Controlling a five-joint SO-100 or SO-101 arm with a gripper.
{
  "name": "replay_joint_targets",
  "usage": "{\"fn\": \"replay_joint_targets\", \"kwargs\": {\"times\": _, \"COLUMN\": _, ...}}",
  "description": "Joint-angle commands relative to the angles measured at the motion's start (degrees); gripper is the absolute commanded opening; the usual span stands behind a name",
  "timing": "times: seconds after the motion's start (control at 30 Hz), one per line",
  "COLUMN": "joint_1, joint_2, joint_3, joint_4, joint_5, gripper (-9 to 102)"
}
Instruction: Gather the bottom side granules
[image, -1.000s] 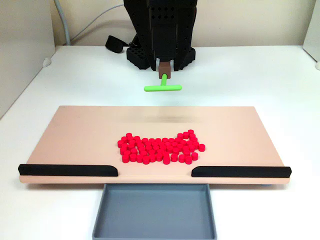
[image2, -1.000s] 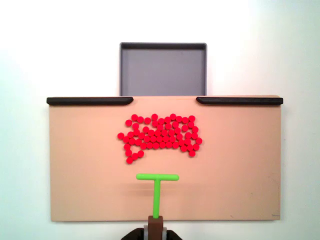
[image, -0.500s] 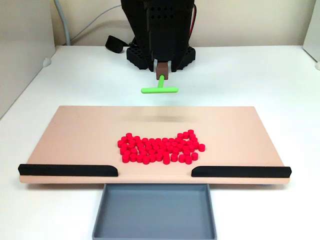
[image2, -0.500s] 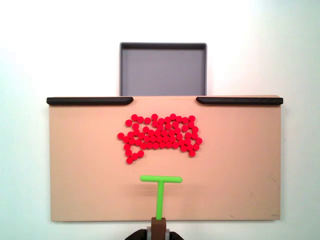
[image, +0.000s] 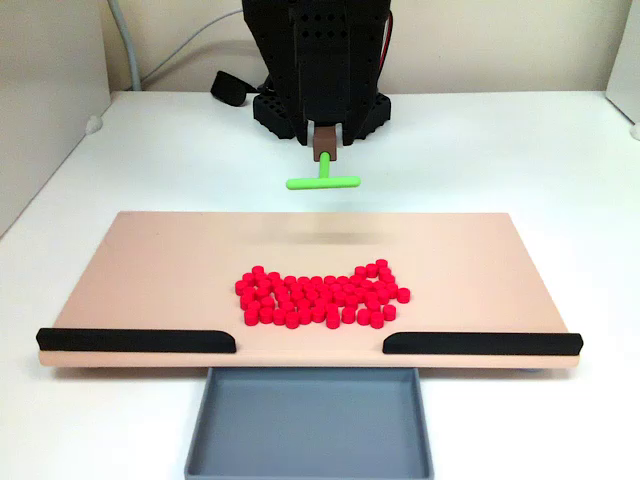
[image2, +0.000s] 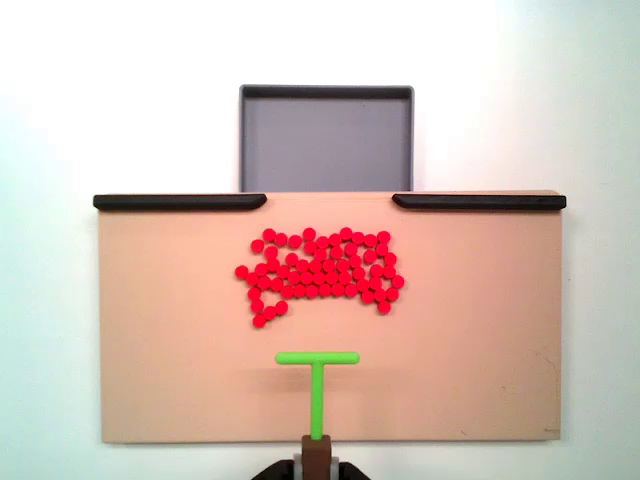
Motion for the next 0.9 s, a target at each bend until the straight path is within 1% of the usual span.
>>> {"fn": "replay_joint_targets", "kwargs": {"times": 0.0, "joint_1": 0.7, "joint_2": 1.14, "joint_3": 0.0, "joint_4": 0.26, "joint_5": -1.05, "gripper": 0}}
{"fn": "replay_joint_targets", "kwargs": {"times": 0.87, "joint_1": 0.18, "joint_2": 1.58, "joint_3": 0.0, "joint_4": 0.26, "joint_5": 0.26, "gripper": 0}}
